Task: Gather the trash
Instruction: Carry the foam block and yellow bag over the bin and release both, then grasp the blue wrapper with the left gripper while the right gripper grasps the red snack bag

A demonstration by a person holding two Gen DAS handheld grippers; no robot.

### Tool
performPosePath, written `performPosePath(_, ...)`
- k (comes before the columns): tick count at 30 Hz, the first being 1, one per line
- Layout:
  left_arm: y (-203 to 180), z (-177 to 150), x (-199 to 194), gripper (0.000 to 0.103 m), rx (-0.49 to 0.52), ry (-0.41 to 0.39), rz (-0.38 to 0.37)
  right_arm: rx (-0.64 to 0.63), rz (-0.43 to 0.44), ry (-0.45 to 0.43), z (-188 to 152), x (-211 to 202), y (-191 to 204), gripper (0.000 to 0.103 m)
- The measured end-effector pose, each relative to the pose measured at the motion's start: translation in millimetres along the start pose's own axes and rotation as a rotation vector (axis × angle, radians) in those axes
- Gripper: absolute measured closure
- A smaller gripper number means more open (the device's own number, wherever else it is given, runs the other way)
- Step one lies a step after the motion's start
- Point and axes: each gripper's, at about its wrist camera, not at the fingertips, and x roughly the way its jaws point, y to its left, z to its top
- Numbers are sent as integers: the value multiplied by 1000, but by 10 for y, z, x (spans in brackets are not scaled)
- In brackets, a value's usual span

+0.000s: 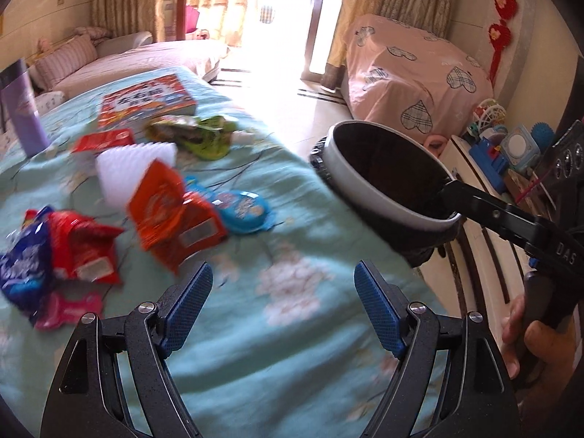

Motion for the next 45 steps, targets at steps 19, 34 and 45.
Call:
performPosePath(19, 1062, -602, -544, 21, -213, -35, 126, -147, 82, 91, -494, 396, 984, 6)
performPosePath(34, 1477, -703, -675, 21, -300, -58, 186, -181, 74, 137, -547, 704, 1359, 7)
performPosePath(45, 1784, -532, -661, 21, -342, -105, 235, -103, 93, 112, -379, 918, 1454, 11)
